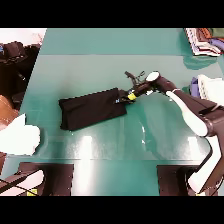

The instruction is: Fold the shirts.

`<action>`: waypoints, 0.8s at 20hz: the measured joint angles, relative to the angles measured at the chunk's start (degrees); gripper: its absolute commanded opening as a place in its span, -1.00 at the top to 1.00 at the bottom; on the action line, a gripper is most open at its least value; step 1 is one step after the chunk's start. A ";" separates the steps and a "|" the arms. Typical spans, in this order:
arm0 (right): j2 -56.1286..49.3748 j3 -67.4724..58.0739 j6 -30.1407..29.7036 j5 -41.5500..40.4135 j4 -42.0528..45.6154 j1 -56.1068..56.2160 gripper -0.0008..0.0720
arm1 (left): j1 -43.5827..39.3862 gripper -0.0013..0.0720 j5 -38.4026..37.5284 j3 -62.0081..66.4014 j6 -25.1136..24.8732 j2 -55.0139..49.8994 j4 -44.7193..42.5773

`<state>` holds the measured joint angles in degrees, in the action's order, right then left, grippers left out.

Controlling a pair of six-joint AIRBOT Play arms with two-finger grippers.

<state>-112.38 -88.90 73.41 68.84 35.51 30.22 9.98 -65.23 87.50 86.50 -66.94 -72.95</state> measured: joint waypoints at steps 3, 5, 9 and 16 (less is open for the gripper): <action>-2.08 -5.57 -0.02 -0.24 -0.46 2.60 0.93 | 0.00 0.89 -0.22 -0.02 0.02 0.00 1.38; -2.32 -8.44 -0.02 -0.24 -0.46 2.91 0.93 | 0.00 0.89 -0.35 -0.02 0.00 0.00 2.58; 0.66 -11.19 -0.04 -0.52 -0.52 -1.33 0.93 | -1.90 0.89 -0.57 0.00 -0.20 0.00 3.89; 13.81 -9.05 4.59 -3.72 7.91 -22.29 0.93 | -13.05 0.89 0.04 -0.02 -1.27 0.00 4.31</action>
<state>-98.56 -97.95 78.00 65.12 43.42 7.92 -3.07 -65.19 87.48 85.23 -66.94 -68.64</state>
